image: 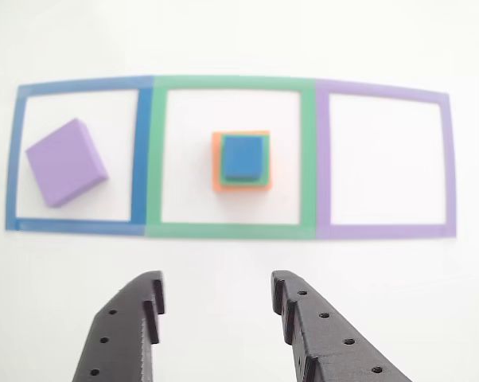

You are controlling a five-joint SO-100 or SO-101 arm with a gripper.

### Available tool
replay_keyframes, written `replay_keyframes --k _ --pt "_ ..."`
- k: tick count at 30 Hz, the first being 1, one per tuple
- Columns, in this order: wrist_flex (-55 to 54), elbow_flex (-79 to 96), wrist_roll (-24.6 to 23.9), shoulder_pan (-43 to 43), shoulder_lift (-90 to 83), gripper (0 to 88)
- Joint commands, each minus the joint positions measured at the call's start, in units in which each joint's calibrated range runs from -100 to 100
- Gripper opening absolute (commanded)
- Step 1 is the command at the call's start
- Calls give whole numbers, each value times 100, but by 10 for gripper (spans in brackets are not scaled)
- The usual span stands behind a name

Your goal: Tower of hanoi

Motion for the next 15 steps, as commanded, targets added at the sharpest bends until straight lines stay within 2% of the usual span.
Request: replay_keyframes --k 1,8,15 --pt "-1172 1460 0 200 -785 215" --pt "-3252 4032 0 405 -1787 293" --pt "-5494 6185 0 482 -2444 327"
